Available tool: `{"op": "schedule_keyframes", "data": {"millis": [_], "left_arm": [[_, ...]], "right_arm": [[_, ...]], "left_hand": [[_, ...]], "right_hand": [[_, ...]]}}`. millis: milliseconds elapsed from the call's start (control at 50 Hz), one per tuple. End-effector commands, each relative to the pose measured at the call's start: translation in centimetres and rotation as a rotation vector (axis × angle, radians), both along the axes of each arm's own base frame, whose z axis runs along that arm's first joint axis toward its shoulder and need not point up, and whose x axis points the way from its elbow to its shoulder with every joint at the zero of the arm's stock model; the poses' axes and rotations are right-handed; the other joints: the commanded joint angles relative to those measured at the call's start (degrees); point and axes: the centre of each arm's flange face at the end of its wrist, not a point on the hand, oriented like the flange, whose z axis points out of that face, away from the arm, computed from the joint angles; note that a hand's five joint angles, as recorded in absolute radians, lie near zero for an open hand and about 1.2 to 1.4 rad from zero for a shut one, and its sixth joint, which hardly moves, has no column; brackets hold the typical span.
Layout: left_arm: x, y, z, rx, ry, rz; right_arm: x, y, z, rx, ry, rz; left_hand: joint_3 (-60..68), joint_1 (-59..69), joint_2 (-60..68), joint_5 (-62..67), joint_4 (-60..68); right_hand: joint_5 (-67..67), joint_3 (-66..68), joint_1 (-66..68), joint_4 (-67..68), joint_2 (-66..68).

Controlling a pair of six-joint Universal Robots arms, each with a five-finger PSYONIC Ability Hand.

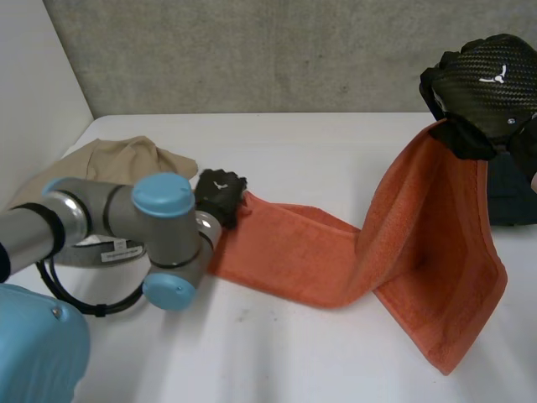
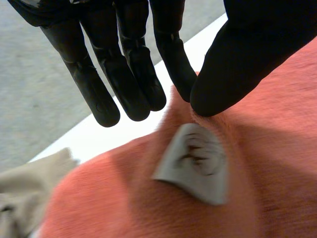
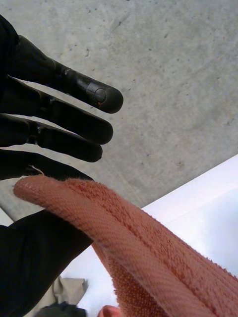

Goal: Fold the laundry.

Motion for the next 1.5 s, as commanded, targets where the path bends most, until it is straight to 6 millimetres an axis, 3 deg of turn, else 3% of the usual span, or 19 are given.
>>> {"op": "schedule_keyframes", "data": {"millis": [20,120,200,260,320,380,440,500,540,600,680,760,840,900,1000,1100,1300,1440,1500], "left_arm": [[5.4,-1.8,5.2,-0.081,-0.079,0.203],[9.9,0.4,11.2,-0.133,-0.071,0.275],[11.5,3.2,12.6,-0.111,-0.088,0.240],[12.6,4.5,12.2,-0.064,-0.118,0.226],[15.2,5.8,9.6,0.098,-0.229,0.232],[15.4,5.6,8.7,0.120,-0.254,0.231],[14.9,3.2,6.1,0.125,-0.291,0.215],[14.0,-0.6,5.8,0.032,-0.267,0.225],[13.4,-2.9,6.3,-0.045,-0.242,0.234],[12.4,-6.3,8.8,-0.205,-0.187,0.248],[11.3,-10.6,16.9,-0.579,-0.044,0.286],[11.1,-11.5,24.5,-0.884,0.076,0.311],[11.4,-10.9,30.0,-1.086,0.159,0.318],[11.3,-10.5,31.0,-1.098,0.211,0.293],[11.9,-10.0,29.7,-1.014,0.269,0.260],[12.8,-9.9,25.0,-0.862,0.241,0.211],[12.1,-6.8,11.7,-0.478,0.154,0.097],[11.4,-3.0,5.6,-0.274,0.093,-0.001],[11.5,-1.6,4.1,-0.201,0.067,-0.009]], "right_arm": [[-1.8,-2.5,-0.5,0.052,0.018,-0.086],[-3.3,-3.9,-1.7,0.181,0.089,-0.146],[-3.7,-3.8,-3.2,0.304,0.225,-0.174],[-4.2,-3.7,-5.2,0.404,0.368,-0.193],[-4.7,-4.0,-7.7,0.507,0.501,-0.207],[-5.1,-5.1,-10.0,0.576,0.547,-0.232],[-4.1,-6.2,-11.6,0.591,0.568,-0.218],[-2.0,-8.5,-12.0,0.497,0.549,-0.230],[-1.5,-9.6,-11.6,0.445,0.528,-0.263],[-0.7,-13.3,-8.2,0.215,0.425,-0.374],[-0.1,-16.9,-2.6,-0.128,0.277,-0.449],[0.3,-18.2,3.3,-0.456,0.132,-0.497],[0.4,-17.8,7.5,-0.649,0.039,-0.518],[1.1,-16.9,8.5,-0.665,0.014,-0.499],[2.7,-15.2,7.8,-0.605,-0.044,-0.427],[2.6,-14.1,5.0,-0.496,-0.039,-0.389],[2.1,-12.6,-5.6,-0.158,0.061,-0.297],[0.2,-11.6,-12.3,0.097,0.161,-0.318],[-0.2,-11.0,-13.3,0.160,0.186,-0.319]], "left_hand": [[11.9,14.2,11.6,13.9,11.5],[11.9,14.2,11.6,13.9,11.5],[11.9,14.2,11.6,13.9,11.5],[11.9,14.2,11.6,13.9,11.5],[11.9,14.2,11.6,13.9,11.5],[11.9,14.2,11.6,13.9,11.5],[11.9,14.2,11.6,13.9,11.5],[11.9,14.2,11.6,13.9,11.5],[11.9,14.2,11.6,13.9,11.5],[11.9,14.2,11.6,13.9,11.5],[11.9,14.2,11.6,13.9,11.5],[11.9,14.2,11.6,13.9,11.5],[11.9,14.2,11.6,13.9,11.5],[11.9,14.2,11.6,13.9,11.5],[11.9,14.2,11.6,13.9,11.5],[11.9,14.2,11.6,13.9,11.5],[11.9,14.2,11.6,13.9,11.5],[11.9,14.2,11.6,13.9,11.5],[11.9,14.2,11.6,13.9,11.5]], "right_hand": [[13.3,12.1,22.7,11.6,12.5],[13.3,12.1,22.7,11.6,12.5],[13.3,12.1,22.7,11.6,12.5],[13.3,12.1,22.7,11.6,12.5],[13.3,12.1,22.7,11.6,12.5],[13.3,12.1,22.7,11.6,12.5],[13.3,12.1,22.7,11.6,12.5],[13.3,12.1,22.7,11.6,12.5],[13.3,12.1,22.7,11.6,12.5],[13.3,12.1,22.7,11.6,12.5],[13.3,12.1,22.7,11.6,12.5],[13.3,12.1,22.7,11.6,12.5],[13.3,12.1,22.7,11.6,12.5],[13.3,12.1,22.7,11.6,12.5],[13.3,12.1,22.7,11.6,12.5],[13.3,12.1,22.7,11.6,12.5],[13.3,12.1,22.7,11.6,12.5],[13.3,12.1,22.7,11.6,12.5],[13.3,12.1,22.7,11.6,12.5]]}}
